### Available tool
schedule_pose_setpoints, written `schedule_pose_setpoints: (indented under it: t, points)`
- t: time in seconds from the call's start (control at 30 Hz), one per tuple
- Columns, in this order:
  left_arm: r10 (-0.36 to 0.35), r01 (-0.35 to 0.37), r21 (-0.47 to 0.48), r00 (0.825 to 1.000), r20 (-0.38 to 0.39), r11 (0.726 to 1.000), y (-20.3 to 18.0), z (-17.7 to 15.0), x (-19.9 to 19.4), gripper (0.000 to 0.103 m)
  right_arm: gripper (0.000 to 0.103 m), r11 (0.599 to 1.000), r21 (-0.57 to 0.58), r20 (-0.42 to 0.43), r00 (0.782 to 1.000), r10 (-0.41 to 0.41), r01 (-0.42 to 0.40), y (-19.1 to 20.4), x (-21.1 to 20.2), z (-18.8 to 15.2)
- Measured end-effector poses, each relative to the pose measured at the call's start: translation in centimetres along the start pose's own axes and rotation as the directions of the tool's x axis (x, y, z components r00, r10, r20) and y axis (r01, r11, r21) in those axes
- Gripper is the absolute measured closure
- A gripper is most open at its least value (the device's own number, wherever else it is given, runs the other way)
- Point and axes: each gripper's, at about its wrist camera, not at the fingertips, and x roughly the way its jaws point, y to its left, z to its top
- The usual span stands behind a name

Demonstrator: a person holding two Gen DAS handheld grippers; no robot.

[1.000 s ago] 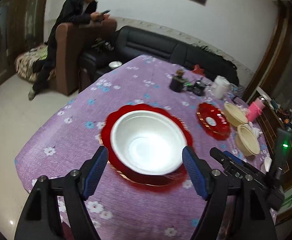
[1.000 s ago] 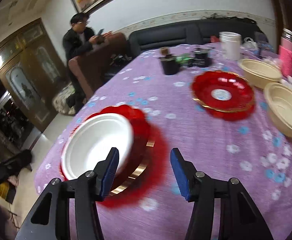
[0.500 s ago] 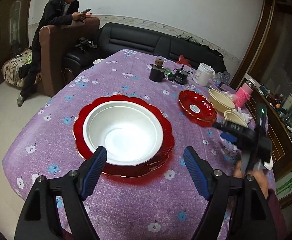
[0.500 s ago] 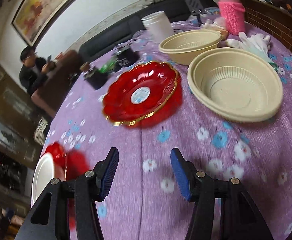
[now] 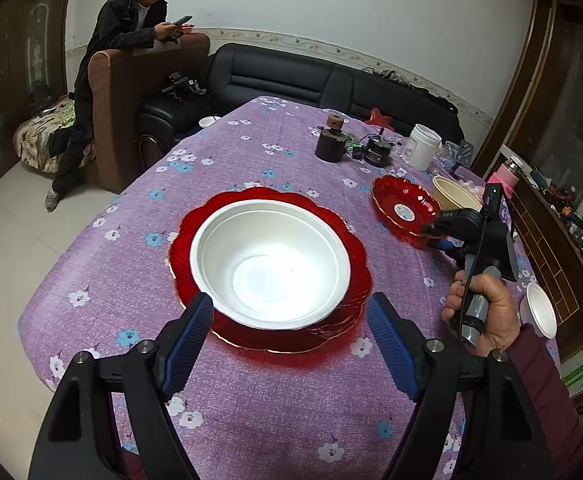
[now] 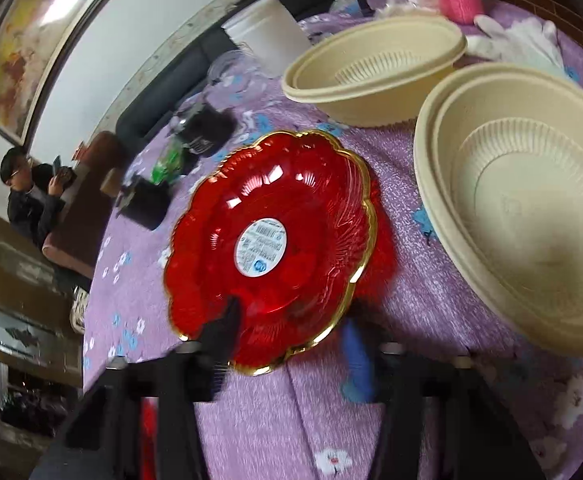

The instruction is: Organize plates and bowls

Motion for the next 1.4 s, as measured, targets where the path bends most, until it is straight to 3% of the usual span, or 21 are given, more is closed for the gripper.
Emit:
schedule_pose_setpoints:
  t: [0.03, 0.17, 0.33, 0.67, 0.93, 1.2, 1.33, 1.4]
  points:
    - [-0.001, 0.001, -0.006, 1.0, 0.001, 1.0, 0.1, -0.1, 0.0, 0.025, 0.082, 1.0, 0.001, -0.015, 1.0, 0.013, -0.013, -0.1, 0.2, 0.0]
    - [-0.015, 0.015, -0.016, 1.0, -0.012, 1.0, 0.0, -0.2, 0.2, 0.025, 0.082, 0.999, -0.04, -0.032, 0.999, 0.007, -0.008, -0.2, -0.6, -1.2]
    - [-0.041, 0.041, 0.004, 0.999, -0.019, 0.999, -0.8, -0.7, 0.1, 0.025, 0.083, 0.996, -0.069, -0.1, 0.993, 0.057, -0.064, -1.2, -2.7, -3.7]
    - [-0.084, 0.086, 0.027, 0.994, -0.069, 0.996, -2.6, -1.7, 1.3, 0.025, 0.084, 0.985, -0.1, -0.243, 0.963, 0.116, -0.144, -5.5, -8.6, -9.8]
    - [-0.096, 0.105, 0.09, 0.99, -0.103, 0.99, -5.7, -2.4, 2.1, 0.025, 0.081, 0.975, -0.18, -0.176, 0.979, 0.098, -0.13, -6.9, -11.2, -10.2]
    - [-0.09, 0.106, 0.123, 0.987, -0.132, 0.987, -7.6, -3.1, 2.7, 0.025, 0.075, 0.975, -0.186, -0.15, 0.984, 0.093, -0.12, -6.1, -9.2, -10.0]
    - [-0.085, 0.105, 0.144, 0.986, -0.142, 0.984, -8.2, -3.4, 2.9, 0.025, 0.089, 0.972, -0.201, -0.174, 0.981, 0.088, -0.123, -6.4, -9.2, -9.8]
    - [-0.088, 0.111, 0.151, 0.985, -0.149, 0.982, -8.6, -3.4, 3.1, 0.025, 0.089, 0.97, -0.195, -0.214, 0.972, 0.1, -0.143, -7.2, -9.5, -9.9]
